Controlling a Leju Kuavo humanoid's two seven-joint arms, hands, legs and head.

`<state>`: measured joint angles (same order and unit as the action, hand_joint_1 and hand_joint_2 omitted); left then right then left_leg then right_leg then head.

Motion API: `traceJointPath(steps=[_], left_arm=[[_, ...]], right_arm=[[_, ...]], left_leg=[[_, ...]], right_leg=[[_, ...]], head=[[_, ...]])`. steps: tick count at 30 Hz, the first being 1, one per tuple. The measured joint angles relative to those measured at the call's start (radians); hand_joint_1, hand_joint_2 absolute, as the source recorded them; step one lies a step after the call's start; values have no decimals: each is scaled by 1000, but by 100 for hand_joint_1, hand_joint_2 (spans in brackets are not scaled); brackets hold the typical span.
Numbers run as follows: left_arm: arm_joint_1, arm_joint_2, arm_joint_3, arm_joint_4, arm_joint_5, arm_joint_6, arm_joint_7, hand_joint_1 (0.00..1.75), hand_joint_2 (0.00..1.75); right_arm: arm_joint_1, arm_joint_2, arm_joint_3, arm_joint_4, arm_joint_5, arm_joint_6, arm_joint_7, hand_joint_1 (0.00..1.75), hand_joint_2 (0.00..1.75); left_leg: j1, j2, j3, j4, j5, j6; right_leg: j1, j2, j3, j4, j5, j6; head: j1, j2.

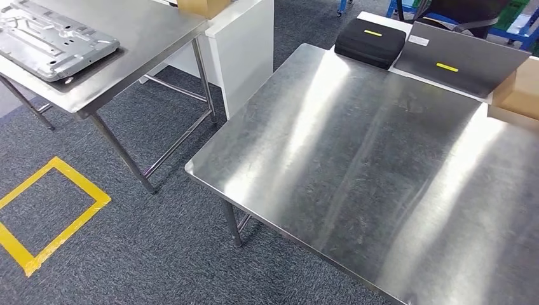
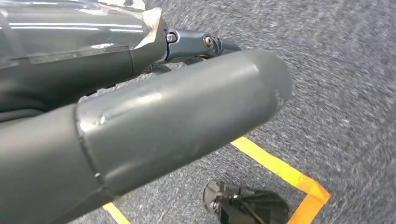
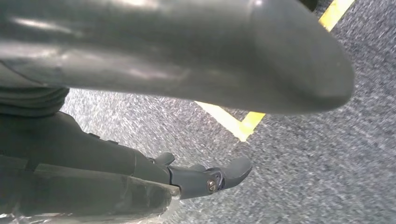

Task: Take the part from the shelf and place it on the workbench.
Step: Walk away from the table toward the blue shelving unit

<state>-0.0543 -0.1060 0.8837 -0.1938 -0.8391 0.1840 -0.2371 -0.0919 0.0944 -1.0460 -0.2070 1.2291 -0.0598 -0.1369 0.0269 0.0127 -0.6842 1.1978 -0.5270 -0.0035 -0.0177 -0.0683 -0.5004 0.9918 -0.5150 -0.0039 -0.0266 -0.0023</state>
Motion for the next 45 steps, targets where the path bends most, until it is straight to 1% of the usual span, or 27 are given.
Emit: traceJointPath(steps=[2,3,4,6,8,10,12,13,14,16,17,19,21,22,24,26,28,29,30,32,34,35,37,39,41,43,45], left_arm=[[-3,1,0,0,0,-4,-4,0,0],[-6,2,0,0,-1,-6,-7,0,0],[-7,2,0,0,-3,-6,-9,0,0],[-7,4,0,0,-6,-8,-12,0,0],[-6,6,-1,0,-12,-12,-15,0,0],[-8,9,-3,0,-24,-16,-19,0,0],[-11,13,-7,0,-36,-23,-22,0,0],[-11,14,-9,0,-43,-27,-23,0,0],[-11,16,-12,0,-49,-31,-24,0,0],[-13,18,-18,0,-61,-38,-23,0,0],[-15,19,-23,0,-66,-41,-22,0,0],[-19,22,-30,-1,-73,-45,-18,0,0],[-20,26,-34,-1,-75,-45,-14,0,0],[-20,26,-36,-1,-75,-45,-12,0,0],[-21,27,-37,-1,-75,-46,-9,0,0],[-25,26,-39,-1,-75,-46,-8,0,0],[-27,26,-39,-1,-75,-46,-7,0,0],[-27,26,-40,-1,-75,-46,-6,0,0],[-26,26,-40,-1,-75,-46,-6,0,0],[-28,27,-40,-1,-75,-45,-6,0,0],[-32,26,-41,-1,-75,-44,-6,0,0],[-33,26,-41,-2,-76,-42,-6,0,0],[-31,19,-41,-2,-77,-27,-6,0,0],[-28,2,-42,-2,-78,1,-7,0,0],[-27,-19,-43,-2,-76,27,-11,0,0],[-26,-35,-43,-1,-73,39,-15,0,0],[-22,-41,-43,-1,-71,40,-16,0,0]], right_arm=[[0,-1,0,0,0,1,0,0,0],[0,-3,0,0,-1,2,-1,0,0],[-1,-4,0,0,-2,3,-2,0,0],[-4,-5,0,0,-6,4,-2,0,0],[-6,-6,0,0,-13,5,-4,0,0],[-3,-7,-2,1,-22,6,-6,0,0],[3,-8,-8,1,-34,8,-7,0,0],[6,-9,-11,1,-40,9,-7,0,0],[7,-11,-15,1,-45,10,-7,0,0],[8,-14,-23,1,-53,12,-9,0,0],[8,-16,-27,1,-55,12,-11,0,0],[7,-17,-30,1,-57,14,-18,0,0],[6,-18,-31,1,-54,17,-23,0,0],[6,-19,-31,1,-52,19,-25,0,0],[6,-21,-31,1,-49,22,-27,0,0],[9,-23,-31,1,-48,23,-28,0,0],[13,-25,-31,1,-48,23,-28,0,0],[13,-25,-31,1,-48,23,-28,0,0],[12,-25,-31,1,-48,23,-27,0,0],[11,-25,-31,1,-47,23,-28,0,0],[11,-26,-31,1,-44,24,-28,0,0],[10,-26,-31,1,-43,25,-29,0,0],[6,-25,-31,1,-42,25,-29,0,0],[4,-25,-31,1,-38,25,-29,0,0],[7,-24,-30,1,-31,25,-28,0,0],[11,-22,-29,2,-24,25,-27,0,0],[12,-21,-28,2,-20,24,-26,0,0]], left_leg=[[-1,37,66,-121,46,0],[-4,47,83,-152,52,4],[-9,47,89,-164,49,9],[-14,23,89,-169,50,25],[-13,4,94,-178,57,41],[-12,-17,96,-183,61,51],[-13,-45,95,-183,61,54],[-14,-59,96,-182,61,54],[-15,-74,97,-182,61,54],[-15,-101,99,-181,60,51],[-17,-113,99,-179,58,47],[-19,-130,97,-178,58,37],[-17,-143,94,-181,60,25],[-16,-135,91,-176,57,21],[-16,-87,65,-121,21,13],[-15,-35,6,2,-45,7],[-13,-21,-40,96,-76,3],[-13,-17,-38,95,-66,3],[-13,-12,-20,64,-45,4],[-16,24,60,-71,8,11],[-22,52,113,-165,33,21],[-26,51,115,-173,33,25],[-26,28,115,-183,42,37],[-22,7,120,-198,55,50],[-20,-16,119,-203,61,57],[-19,-43,116,-202,64,59],[-19,-59,115,-202,64,58]], right_leg=[[5,-19,5,1,-11,13],[9,-28,7,1,-16,20],[13,-37,8,0,-20,26],[15,-52,18,-2,-26,38],[10,-21,11,31,-47,44],[4,36,-44,145,-98,39],[3,58,-115,272,-137,38],[2,61,-133,293,-135,44],[2,64,-132,275,-116,53],[-3,86,-85,146,-49,71],[-4,102,-62,83,-21,72],[-3,121,-41,25,2,59],[0,108,-37,21,8,38],[-2,100,-33,19,11,30],[-5,79,-31,15,15,12],[2,54,-30,14,13,0],[8,27,-31,14,11,-3],[10,15,-32,14,10,-4],[11,4,-33,14,9,-5],[15,-18,-29,15,5,-3],[21,-38,-24,16,1,3],[23,-46,-21,15,0,8],[22,-60,-17,15,-2,17],[19,-22,-32,54,-26,23],[12,38,-85,169,-79,19],[8,58,-141,283,-117,20],[6,62,-160,318,-121,26]], head=[[1,0],[3,0],[5,0],[9,0],[11,0],[14,0],[15,0],[15,0],[15,0],[16,0],[16,0],[15,0],[14,0],[14,0],[9,0],[5,0],[5,0],[5,0],[4,0],[4,0],[7,0],[9,0],[11,0],[11,0],[12,0],[13,0],[13,0]])
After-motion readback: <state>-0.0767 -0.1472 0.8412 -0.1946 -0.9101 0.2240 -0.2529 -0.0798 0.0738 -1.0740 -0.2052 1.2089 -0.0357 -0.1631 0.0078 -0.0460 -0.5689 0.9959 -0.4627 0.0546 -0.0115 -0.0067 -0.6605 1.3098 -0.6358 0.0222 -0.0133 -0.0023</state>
